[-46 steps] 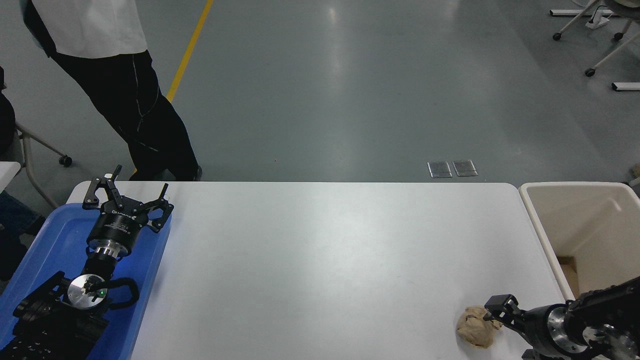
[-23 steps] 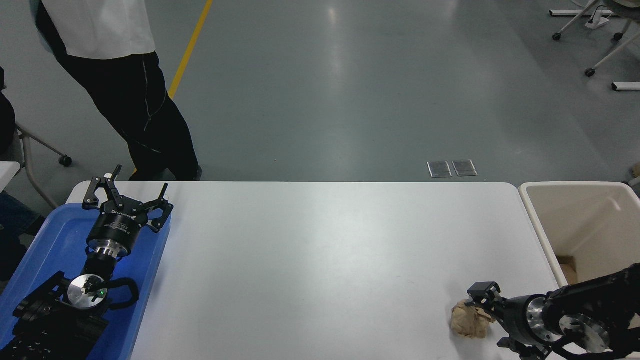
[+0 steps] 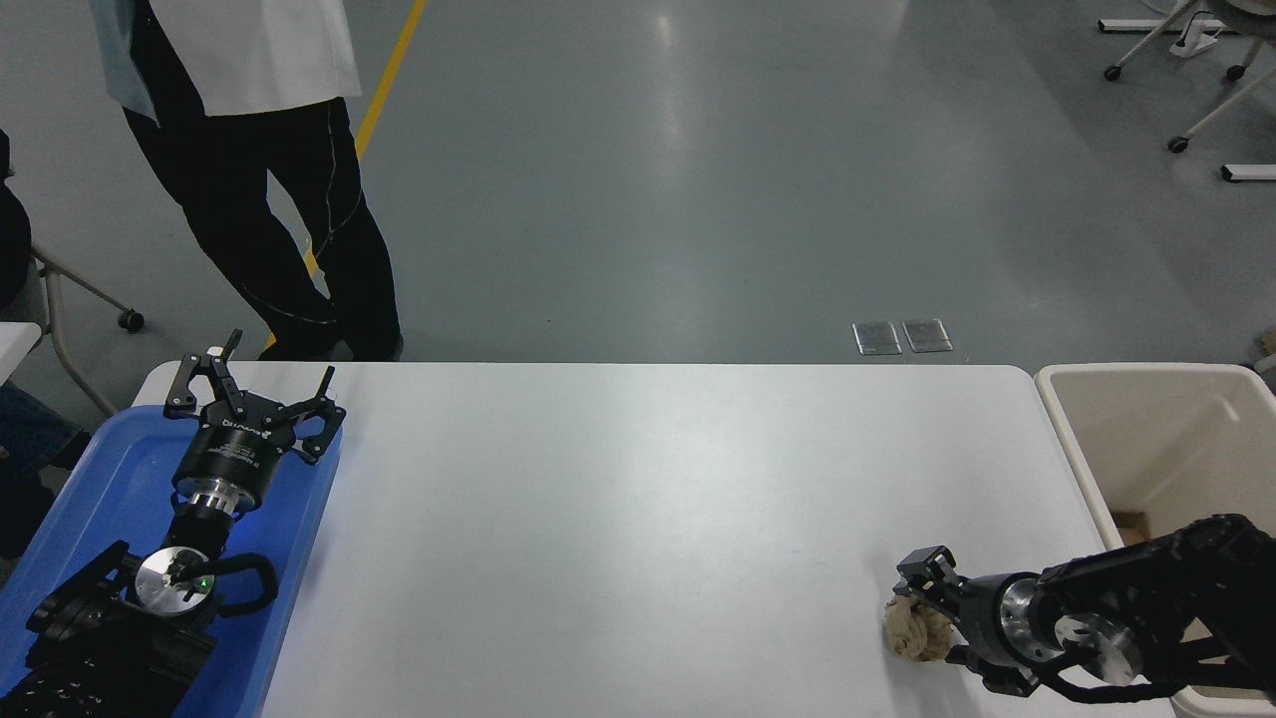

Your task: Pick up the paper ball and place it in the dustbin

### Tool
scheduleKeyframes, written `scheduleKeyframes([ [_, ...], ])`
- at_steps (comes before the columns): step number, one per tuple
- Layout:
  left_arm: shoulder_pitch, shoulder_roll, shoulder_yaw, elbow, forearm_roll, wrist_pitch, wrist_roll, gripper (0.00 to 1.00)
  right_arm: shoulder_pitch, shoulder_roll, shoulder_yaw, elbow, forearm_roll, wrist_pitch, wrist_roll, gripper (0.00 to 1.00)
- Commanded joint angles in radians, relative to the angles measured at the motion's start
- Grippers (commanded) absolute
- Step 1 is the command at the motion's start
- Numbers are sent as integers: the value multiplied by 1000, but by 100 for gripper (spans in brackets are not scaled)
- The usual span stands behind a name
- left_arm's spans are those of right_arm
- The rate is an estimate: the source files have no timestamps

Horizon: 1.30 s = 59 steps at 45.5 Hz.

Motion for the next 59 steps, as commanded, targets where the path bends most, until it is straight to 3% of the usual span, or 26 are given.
scheduleKeyframes([
  [1, 0, 0, 0, 0, 1, 0, 1, 99, -1, 19, -2, -11, -6, -10, 0, 0],
  [16, 0, 0, 0, 0, 1, 0, -1, 99, 59, -27, -41, 43, -29, -7, 2, 0],
  [33, -2, 0, 0, 0, 1, 0, 1, 99, 510, -33, -374, 302, -150, 100, 26, 0],
  [40, 0, 0, 0, 0, 1, 0, 1, 99, 807, -19, -482, 384, -148, 249, 71, 0],
  [59, 0, 0, 0, 0, 1, 0, 1, 99, 1346, 1, -555, 384, -150, 846, 97, 0],
])
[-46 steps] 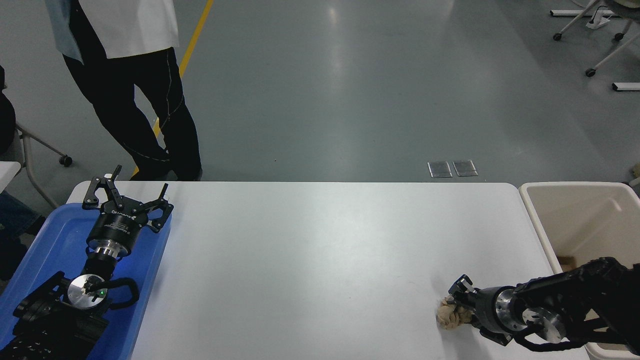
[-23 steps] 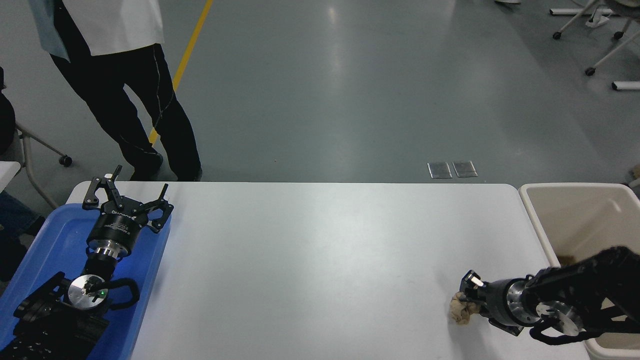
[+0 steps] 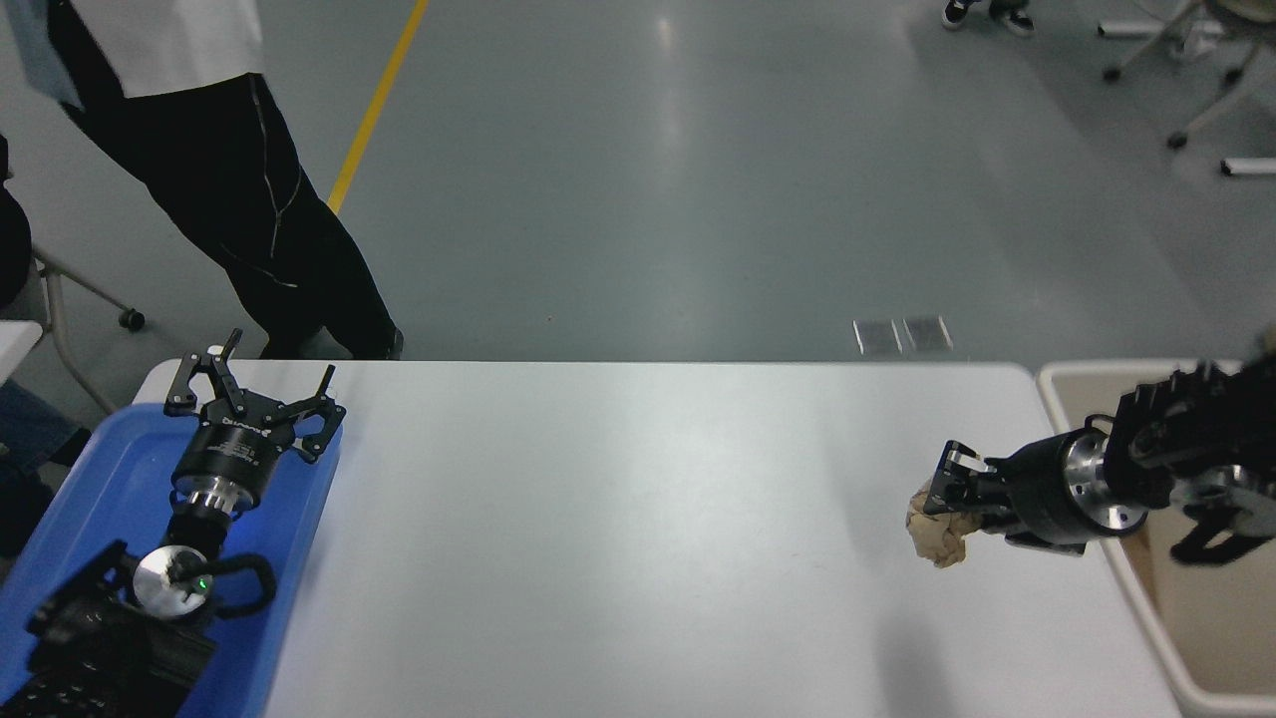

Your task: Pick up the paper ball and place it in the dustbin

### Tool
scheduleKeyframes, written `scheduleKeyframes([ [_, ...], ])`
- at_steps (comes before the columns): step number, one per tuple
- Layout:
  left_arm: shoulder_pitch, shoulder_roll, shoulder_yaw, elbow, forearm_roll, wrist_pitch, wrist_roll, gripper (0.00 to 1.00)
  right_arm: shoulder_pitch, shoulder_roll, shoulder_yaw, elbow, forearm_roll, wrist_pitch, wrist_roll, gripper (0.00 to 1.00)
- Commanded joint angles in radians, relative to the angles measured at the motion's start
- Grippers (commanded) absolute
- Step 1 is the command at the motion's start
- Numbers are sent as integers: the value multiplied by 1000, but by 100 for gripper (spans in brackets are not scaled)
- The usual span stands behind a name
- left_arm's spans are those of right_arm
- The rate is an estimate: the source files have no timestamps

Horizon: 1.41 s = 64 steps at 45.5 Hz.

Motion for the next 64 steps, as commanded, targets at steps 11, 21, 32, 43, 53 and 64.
scheduleKeyframes([
  [11, 0, 0, 0, 0, 0, 0, 0, 99, 456, 50, -32, 18, -8, 432, 14, 0],
  [21, 0, 0, 0, 0, 0, 0, 0, 99, 433, 59, -33, 18, -8, 417, 10, 0],
  [32, 0, 0, 0, 0, 0, 0, 0, 99, 290, 47, -88, -85, -87, 385, 10, 0],
  [43, 0, 0, 0, 0, 0, 0, 0, 99, 54, -47, -122, -255, -103, 257, 9, 0],
  [53, 0, 0, 0, 0, 0, 0, 0, 99, -279, -142, -94, -503, -95, 118, 9, 0],
  [64, 0, 0, 0, 0, 0, 0, 0, 99, -714, -233, 169, -841, -81, 38, 9, 0],
])
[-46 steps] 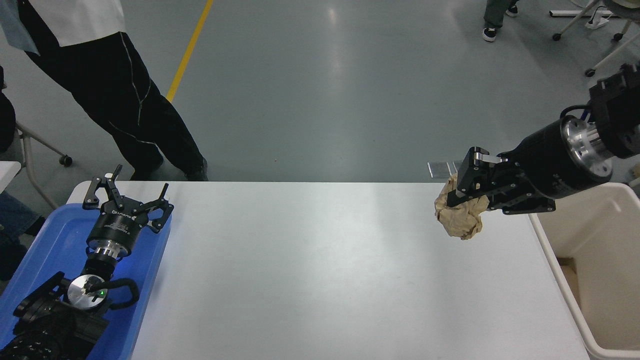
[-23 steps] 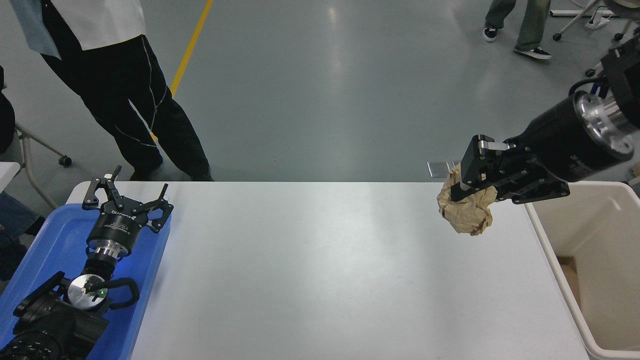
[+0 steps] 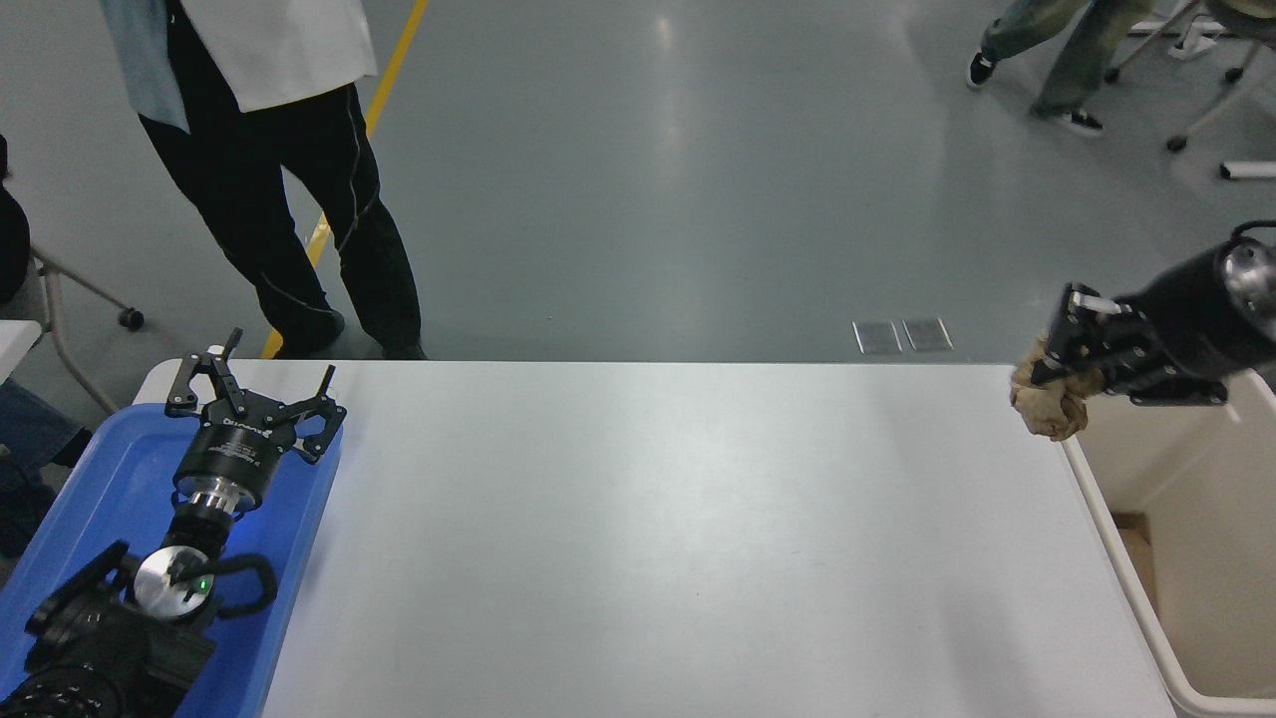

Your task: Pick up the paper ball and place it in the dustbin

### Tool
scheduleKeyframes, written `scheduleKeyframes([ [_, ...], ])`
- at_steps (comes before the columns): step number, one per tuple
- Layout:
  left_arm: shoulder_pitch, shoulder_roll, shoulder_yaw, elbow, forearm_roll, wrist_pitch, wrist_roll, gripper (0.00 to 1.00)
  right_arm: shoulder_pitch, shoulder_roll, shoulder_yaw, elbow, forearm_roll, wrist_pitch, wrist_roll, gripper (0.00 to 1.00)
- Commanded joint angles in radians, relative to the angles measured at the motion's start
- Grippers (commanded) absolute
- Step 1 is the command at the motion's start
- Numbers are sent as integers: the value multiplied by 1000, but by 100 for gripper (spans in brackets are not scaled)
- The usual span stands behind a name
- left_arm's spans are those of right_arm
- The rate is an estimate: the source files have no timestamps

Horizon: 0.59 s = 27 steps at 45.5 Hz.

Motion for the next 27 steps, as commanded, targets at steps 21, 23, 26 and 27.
scheduleKeyframes([
  [21, 0, 0, 0, 0, 0, 0, 0, 99, -975, -49, 664, -648, 20, -341, -12, 0],
  [23, 0, 0, 0, 0, 0, 0, 0, 99, -1007, -34, 686, -697, 32, -357, -17, 0],
  [26, 0, 0, 0, 0, 0, 0, 0, 99, -1065, 21, 695, -800, 55, -384, -26, 0],
  [27, 0, 0, 0, 0, 0, 0, 0, 99, -1087, 41, 698, -838, 65, -393, -26, 0],
])
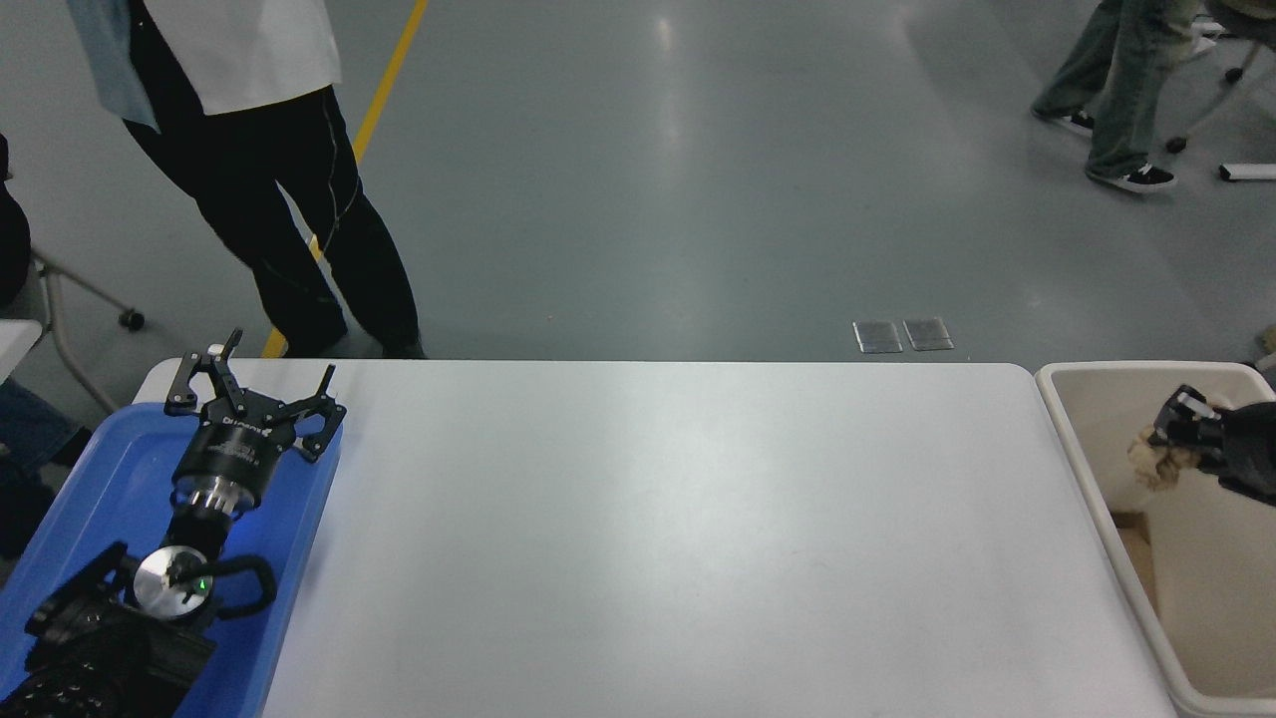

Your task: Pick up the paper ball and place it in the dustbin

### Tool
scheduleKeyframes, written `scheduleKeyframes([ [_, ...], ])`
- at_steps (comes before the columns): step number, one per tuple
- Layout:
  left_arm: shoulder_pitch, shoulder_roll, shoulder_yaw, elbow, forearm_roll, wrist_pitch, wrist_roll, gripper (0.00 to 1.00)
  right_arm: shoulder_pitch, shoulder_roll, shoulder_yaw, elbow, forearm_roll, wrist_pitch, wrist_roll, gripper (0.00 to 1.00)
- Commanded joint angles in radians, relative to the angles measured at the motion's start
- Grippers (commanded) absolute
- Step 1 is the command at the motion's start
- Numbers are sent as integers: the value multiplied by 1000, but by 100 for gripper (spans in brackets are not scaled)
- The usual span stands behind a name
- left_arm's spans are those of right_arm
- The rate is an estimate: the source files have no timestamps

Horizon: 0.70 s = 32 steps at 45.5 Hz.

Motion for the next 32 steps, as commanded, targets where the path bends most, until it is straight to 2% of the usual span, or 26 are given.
scheduleKeyframes([
  [1, 0, 0, 0, 0, 0, 0, 0, 99, -274, 116, 149, -291, 61, -130, -17, 0],
  [9, 0, 0, 0, 0, -2, 0, 0, 99, -401, 252, 172, -494, 226, -193, -37, 0],
  [18, 0, 0, 0, 0, -2, 0, 0, 99, -406, 258, 173, -493, 248, -213, -40, 2],
  [23, 0, 0, 0, 0, -2, 0, 0, 99, -406, 258, 173, -493, 254, -213, -40, 10],
  [26, 0, 0, 0, 0, 0, 0, 0, 99, -405, 258, 175, -491, 257, -213, -40, 26],
  [28, 0, 0, 0, 0, -2, 0, 0, 99, -406, 259, 178, -491, 257, -213, -40, 43],
  [29, 0, 0, 0, 0, 0, 0, 0, 99, -405, 259, 178, -489, 259, -213, -41, 56],
  [31, 0, 0, 0, 0, -2, 0, 0, 99, -405, 258, 178, -486, 259, -212, -41, 96],
  [32, 0, 0, 0, 0, 0, 0, 0, 99, -405, 256, 177, -480, 257, -207, -41, 100],
])
